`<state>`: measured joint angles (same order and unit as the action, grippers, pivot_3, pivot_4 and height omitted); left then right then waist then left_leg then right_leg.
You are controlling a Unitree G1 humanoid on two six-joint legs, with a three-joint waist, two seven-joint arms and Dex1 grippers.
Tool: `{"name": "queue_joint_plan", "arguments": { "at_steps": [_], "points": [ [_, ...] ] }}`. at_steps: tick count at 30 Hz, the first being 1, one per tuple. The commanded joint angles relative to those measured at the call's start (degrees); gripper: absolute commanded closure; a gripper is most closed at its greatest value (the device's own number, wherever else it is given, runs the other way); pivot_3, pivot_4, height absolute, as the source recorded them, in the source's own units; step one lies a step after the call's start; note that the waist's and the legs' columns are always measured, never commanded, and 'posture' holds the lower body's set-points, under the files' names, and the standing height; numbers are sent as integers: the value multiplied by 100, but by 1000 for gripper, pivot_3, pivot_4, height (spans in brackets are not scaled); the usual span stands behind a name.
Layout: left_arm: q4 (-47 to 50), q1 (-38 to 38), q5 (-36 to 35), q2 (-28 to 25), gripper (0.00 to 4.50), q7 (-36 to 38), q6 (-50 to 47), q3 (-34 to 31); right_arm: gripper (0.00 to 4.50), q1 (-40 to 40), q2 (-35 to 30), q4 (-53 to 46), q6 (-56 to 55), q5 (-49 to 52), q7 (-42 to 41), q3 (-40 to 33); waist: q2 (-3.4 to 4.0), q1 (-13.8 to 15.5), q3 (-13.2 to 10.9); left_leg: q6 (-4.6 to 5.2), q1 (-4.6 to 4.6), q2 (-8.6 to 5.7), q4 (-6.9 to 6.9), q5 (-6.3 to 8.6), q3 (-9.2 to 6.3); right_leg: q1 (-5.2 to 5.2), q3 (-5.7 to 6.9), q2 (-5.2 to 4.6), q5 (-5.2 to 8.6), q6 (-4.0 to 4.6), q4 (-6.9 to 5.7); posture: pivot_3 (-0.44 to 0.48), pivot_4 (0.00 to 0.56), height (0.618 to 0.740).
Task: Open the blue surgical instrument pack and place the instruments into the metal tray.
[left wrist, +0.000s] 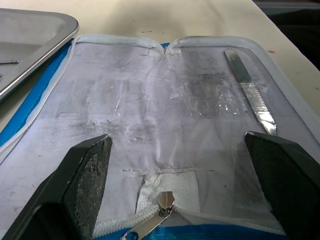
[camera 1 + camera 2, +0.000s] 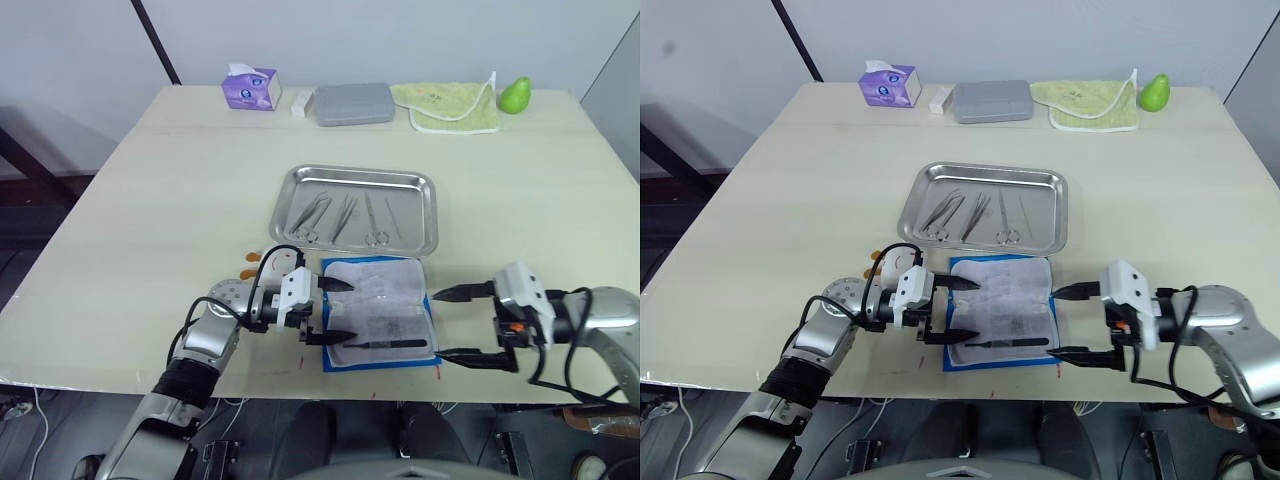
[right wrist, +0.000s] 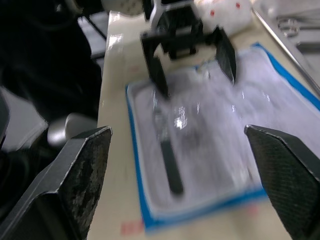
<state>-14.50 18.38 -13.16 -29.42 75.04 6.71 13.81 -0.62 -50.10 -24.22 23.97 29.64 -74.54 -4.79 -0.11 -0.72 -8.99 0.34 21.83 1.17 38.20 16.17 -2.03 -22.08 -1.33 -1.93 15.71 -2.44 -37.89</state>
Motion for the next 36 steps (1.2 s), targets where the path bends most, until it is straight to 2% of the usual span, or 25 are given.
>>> {"name": "queue_joint_plan", "arguments": {
  "at_steps": [1,8,11,15,18,22,36],
  "points": [
    [-290,-96,168,-113,0,66,-140,93,27,224,-200,-97,-313,129,-220,-392,-2,-1,-1,0,0,1,0,0,0,0,0,1,0,0,-1,0,150,740],
    [-72,-211,153,-147,0,67,-208,94,27,347,-137,-426,-301,120,121,-337,-5,-10,-3,0,-1,4,0,0,2,0,-5,4,0,1,-2,0,150,740],
    [40,-248,126,-153,0,73,-262,100,27,87,247,-505,-496,-410,632,307,-14,-26,-7,-1,-2,6,0,0,1,0,-5,6,0,1,-1,0,150,740],
    [57,-254,102,-165,0,83,-296,84,27,-105,517,-368,-690,-905,870,949,-13,1,-11,-1,1,7,-1,0,0,-3,-3,9,0,2,-2,0,150,740],
    [72,-278,94,-203,0,88,-290,71,825,-309,723,-247,-634,-1101,1001,1386,-15,-8,-12,-1,1,3,1,0,3,-2,-5,3,0,1,0,0,150,740],
    [76,-295,98,-224,0,78,-281,69,2921,-396,817,-44,-801,-1473,1134,1735,-15,-2,-12,-1,0,5,1,0,-2,-2,-1,5,0,2,-3,0,150,740],
    [4,-347,122,-231,0,74,-182,66,2921,-492,780,193,-811,-2093,1268,2283,-15,-8,-11,-1,-2,5,1,0,1,-2,-4,6,-1,3,-6,0,150,740]
  ]
}}
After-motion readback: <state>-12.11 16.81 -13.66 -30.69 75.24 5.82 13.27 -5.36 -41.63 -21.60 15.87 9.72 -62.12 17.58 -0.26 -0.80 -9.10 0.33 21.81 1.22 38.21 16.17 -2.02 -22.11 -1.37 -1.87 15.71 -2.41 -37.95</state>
